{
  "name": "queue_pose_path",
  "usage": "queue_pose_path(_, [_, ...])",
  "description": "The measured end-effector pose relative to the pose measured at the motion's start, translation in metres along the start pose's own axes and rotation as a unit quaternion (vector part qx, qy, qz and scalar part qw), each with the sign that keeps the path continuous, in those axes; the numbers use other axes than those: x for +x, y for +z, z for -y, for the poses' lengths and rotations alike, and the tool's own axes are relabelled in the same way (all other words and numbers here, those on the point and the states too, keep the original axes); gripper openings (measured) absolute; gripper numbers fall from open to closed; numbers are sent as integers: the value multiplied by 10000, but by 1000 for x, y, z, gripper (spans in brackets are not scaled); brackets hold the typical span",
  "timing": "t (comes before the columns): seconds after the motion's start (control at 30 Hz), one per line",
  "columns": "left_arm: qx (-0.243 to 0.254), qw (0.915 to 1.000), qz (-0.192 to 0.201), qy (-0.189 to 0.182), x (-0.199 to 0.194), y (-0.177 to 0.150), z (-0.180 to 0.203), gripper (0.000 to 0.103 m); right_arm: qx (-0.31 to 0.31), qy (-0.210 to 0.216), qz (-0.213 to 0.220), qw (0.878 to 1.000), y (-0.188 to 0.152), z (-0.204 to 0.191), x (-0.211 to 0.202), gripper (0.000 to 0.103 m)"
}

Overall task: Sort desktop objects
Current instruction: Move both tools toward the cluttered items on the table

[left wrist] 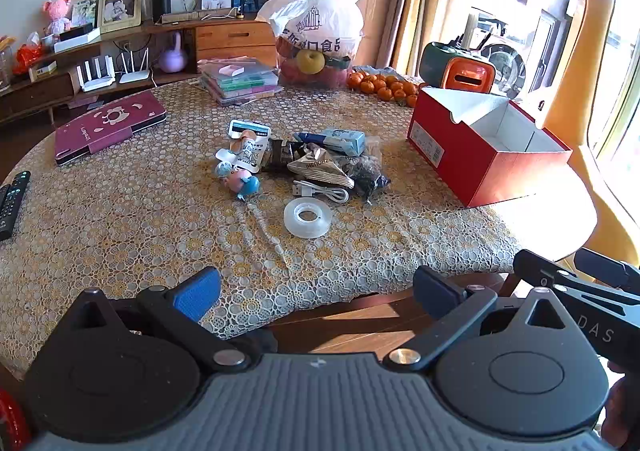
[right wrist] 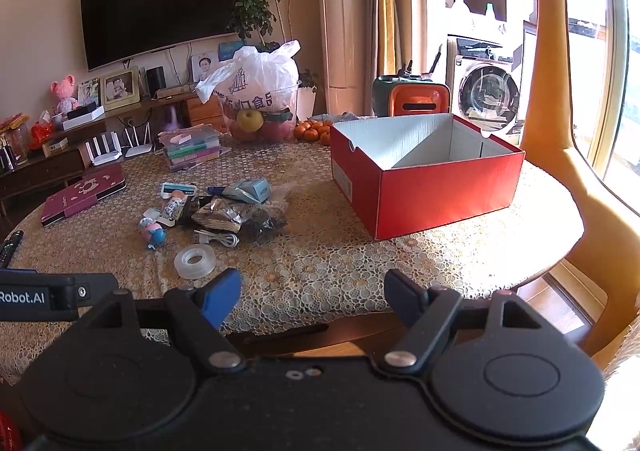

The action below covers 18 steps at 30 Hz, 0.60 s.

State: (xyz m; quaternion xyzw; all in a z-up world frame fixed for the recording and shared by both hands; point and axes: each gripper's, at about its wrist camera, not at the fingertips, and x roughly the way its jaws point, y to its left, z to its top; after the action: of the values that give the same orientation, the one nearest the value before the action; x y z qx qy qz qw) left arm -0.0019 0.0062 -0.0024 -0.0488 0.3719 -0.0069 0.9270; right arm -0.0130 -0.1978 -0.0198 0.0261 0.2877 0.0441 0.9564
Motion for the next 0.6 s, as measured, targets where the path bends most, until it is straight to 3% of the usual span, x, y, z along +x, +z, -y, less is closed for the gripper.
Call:
queue_pose_path(0.2, [-52, 9995, -6, -298, 2, 1, -4, 103, -31, 13, 4, 10000, 3, -1, 5, 79])
queue_pose_path(0.4, [-104, 9997, 1, -201, 7, 3, -7, 103, -231, 44, 123, 9996, 9, 0, 13, 79])
queue_pose_path(0.6, [-89, 9993, -152, -340, 21, 6, -13, 103, -612, 175, 285, 9976, 16, -5, 31, 79])
